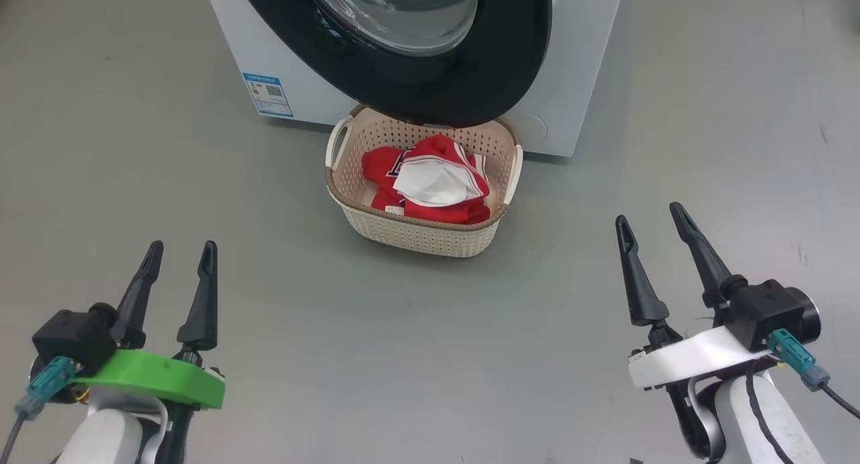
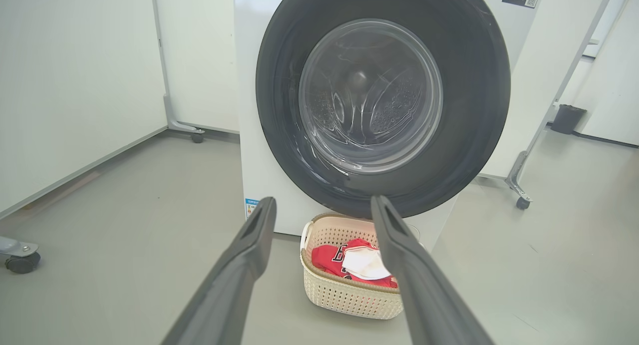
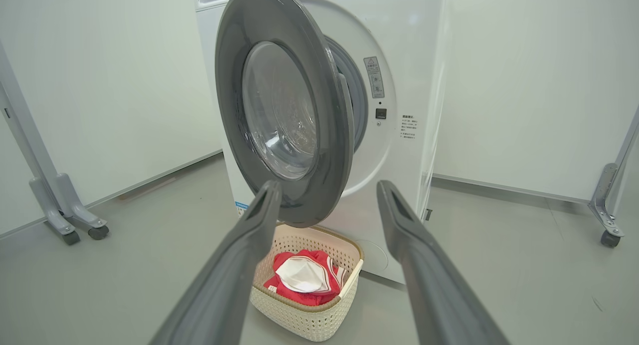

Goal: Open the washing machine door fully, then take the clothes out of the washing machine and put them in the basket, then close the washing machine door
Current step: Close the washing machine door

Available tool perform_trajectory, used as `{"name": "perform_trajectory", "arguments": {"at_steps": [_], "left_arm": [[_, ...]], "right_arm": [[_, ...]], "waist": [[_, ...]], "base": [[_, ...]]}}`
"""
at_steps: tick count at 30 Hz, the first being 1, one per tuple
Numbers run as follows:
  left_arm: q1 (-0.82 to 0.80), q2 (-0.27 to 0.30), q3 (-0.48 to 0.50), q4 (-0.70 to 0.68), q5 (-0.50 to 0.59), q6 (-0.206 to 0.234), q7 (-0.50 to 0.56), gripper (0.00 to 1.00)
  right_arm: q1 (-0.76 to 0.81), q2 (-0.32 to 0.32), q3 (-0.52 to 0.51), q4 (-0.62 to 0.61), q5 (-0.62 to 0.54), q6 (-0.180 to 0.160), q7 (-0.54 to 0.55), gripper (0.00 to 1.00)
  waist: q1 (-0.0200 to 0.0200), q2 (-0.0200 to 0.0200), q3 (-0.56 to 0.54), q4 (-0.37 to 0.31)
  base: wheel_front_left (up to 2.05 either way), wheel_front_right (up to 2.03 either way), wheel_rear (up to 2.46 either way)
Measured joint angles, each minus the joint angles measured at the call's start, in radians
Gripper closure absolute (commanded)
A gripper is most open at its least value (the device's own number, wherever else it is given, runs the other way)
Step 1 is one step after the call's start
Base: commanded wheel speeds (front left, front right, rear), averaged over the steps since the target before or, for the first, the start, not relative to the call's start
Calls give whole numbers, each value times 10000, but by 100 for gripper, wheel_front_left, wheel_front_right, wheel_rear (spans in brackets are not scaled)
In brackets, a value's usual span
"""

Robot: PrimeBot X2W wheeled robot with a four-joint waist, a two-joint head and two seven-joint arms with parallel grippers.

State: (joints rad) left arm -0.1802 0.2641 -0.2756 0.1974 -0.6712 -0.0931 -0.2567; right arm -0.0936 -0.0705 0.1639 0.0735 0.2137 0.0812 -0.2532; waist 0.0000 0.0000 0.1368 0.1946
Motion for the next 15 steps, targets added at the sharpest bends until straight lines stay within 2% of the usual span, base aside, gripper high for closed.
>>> {"name": "perform_trajectory", "arguments": {"at_steps": [14,15], "left_arm": [[471,-460,430,-510,765,-63,0,0],[482,-499,445,-522,767,-90,0,0]], "right_arm": [[0,40,13,-73,-100,19,-2,0],[0,38,48,-81,-171,59,0,71]], "waist": [[0,0,115,-16],[0,0,130,-12]], "base": [[0,0,0],[0,0,0]]}}
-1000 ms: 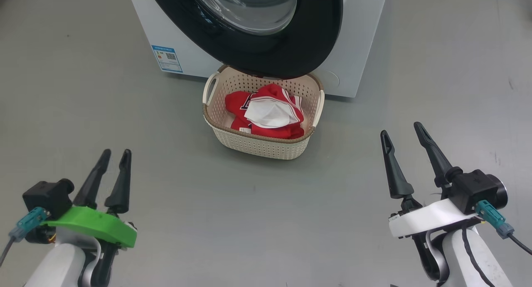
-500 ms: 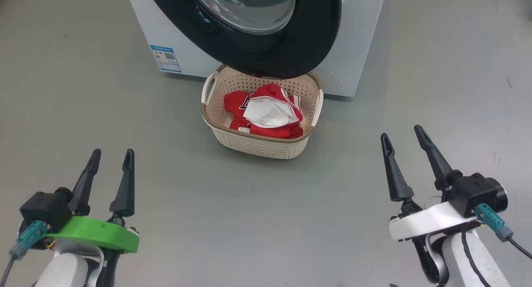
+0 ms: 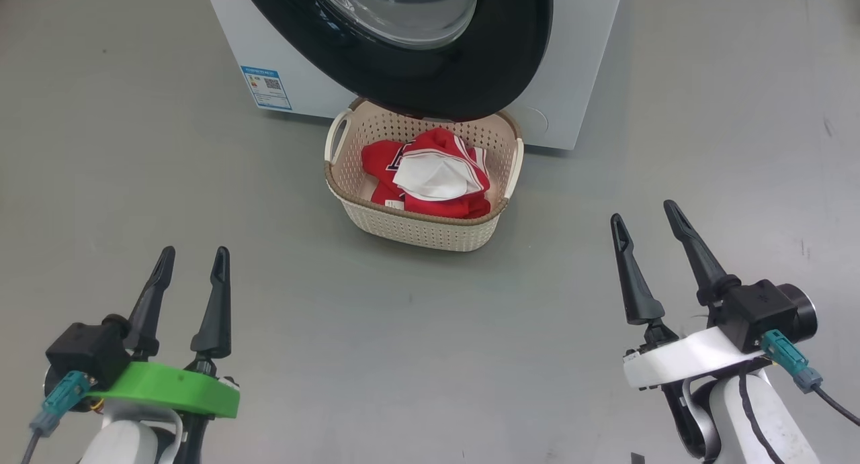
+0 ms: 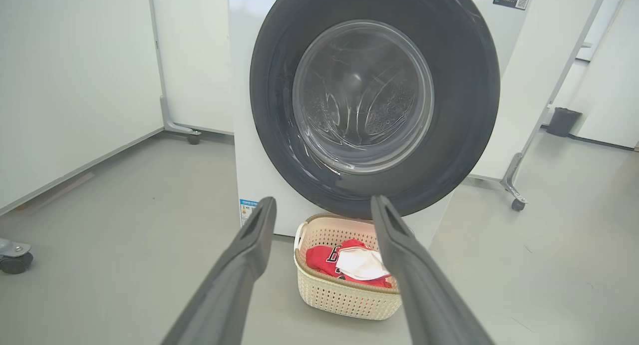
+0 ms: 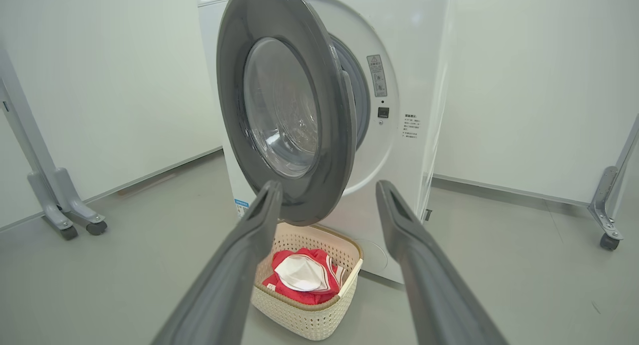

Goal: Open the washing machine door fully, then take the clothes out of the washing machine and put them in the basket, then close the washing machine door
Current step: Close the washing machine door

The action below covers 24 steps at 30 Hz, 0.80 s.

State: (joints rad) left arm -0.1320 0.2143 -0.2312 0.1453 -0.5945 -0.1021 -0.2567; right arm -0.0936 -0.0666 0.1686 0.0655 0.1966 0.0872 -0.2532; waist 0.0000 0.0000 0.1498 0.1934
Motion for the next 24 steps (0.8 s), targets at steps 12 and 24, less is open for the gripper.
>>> {"name": "perform_trajectory", "arguments": {"at_steps": [12,24], "left_arm": [[105,-495,-52,-351,236,-102,0,0],[-245,-1239,-525,-514,265,-178,0,0]], "right_arm": [[-1032,-583,502,-234,-627,176,-2,100],[-3195,-1511,1131,424,-943,349,389,100]], "waist": [[0,0,730,165],[0,0,1847,725]], "base": [[0,0,0],[0,0,0]]}}
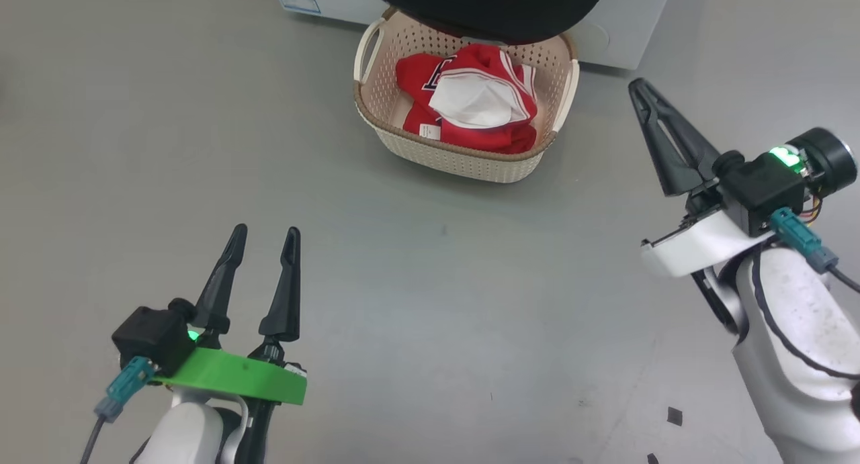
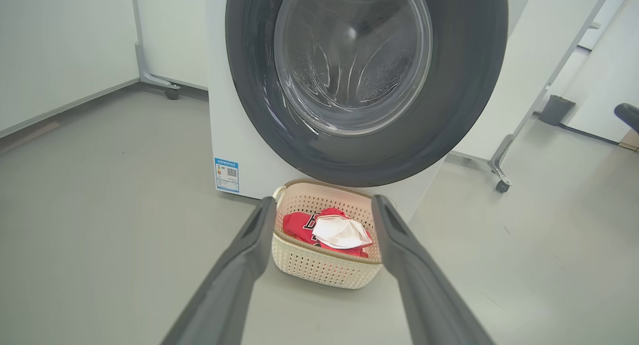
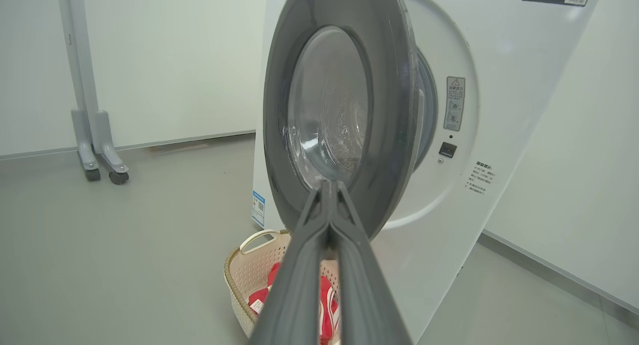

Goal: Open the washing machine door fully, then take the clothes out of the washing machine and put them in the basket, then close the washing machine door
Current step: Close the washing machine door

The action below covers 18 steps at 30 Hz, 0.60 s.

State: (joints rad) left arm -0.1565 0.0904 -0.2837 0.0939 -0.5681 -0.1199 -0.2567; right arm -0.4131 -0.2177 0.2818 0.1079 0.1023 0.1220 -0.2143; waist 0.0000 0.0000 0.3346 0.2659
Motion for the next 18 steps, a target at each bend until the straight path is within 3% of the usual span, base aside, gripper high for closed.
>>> {"name": "perform_trajectory", "arguments": {"at_steps": [18], "left_arm": [[-1020,-447,-581,104,-219,-15,0,0]], "right_arm": [[-3755,-1047,800,1262,282,2,988,100]], "waist": [[0,0,1844,1306]], "base": [[0,0,0]]}}
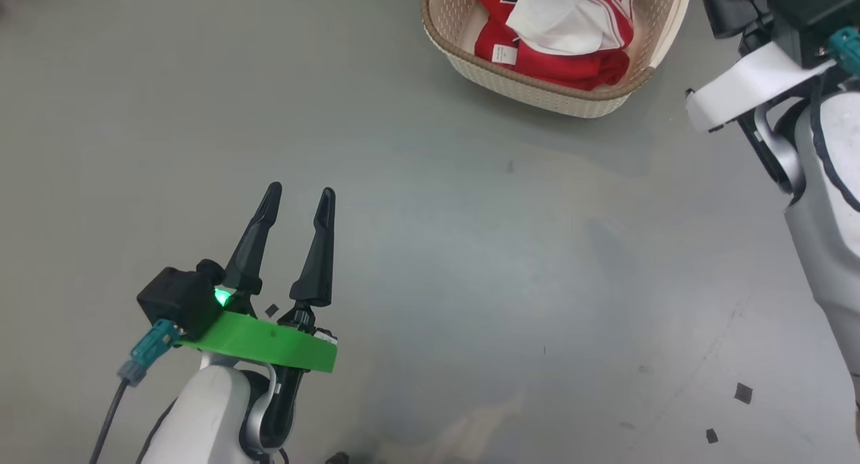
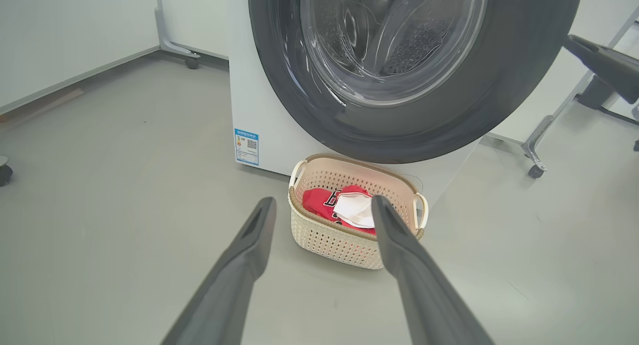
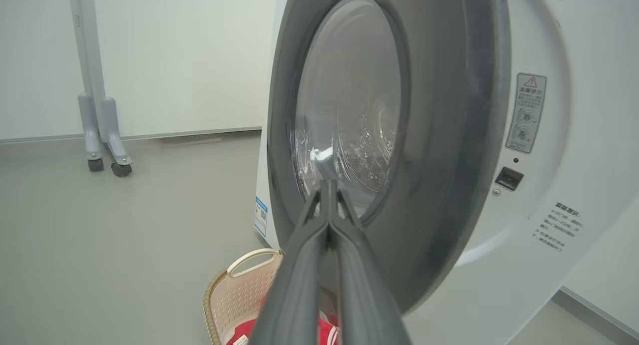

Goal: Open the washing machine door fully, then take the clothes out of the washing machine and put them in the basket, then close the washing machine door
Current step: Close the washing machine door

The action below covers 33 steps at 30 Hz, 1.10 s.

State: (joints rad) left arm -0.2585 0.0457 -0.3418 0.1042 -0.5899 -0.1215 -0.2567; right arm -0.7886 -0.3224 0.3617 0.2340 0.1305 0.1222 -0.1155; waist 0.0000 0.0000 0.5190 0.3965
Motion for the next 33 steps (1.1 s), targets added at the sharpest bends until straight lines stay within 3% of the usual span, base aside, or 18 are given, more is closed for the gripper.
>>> {"name": "perform_trajectory", "arguments": {"at_steps": [10,16,33], "left_arm": [[-490,-92,-445,-19,-173,-38,0,0],[-691,-186,-372,36,-502,-38,0,0],[-882,-224,-487,157,-807,-40,0,0]], "right_arm": [[-1618,-550,376,593,362,0,238,100],[-2245,-849,10,1101,376,0,221,100],[-3930,-872,-535,1941,291,-123,230,100]], "waist": [[0,0,886,575],[0,0,1259,873],[0,0,1919,1146]], "base": [[0,0,0],[0,0,0],[0,0,0]]}}
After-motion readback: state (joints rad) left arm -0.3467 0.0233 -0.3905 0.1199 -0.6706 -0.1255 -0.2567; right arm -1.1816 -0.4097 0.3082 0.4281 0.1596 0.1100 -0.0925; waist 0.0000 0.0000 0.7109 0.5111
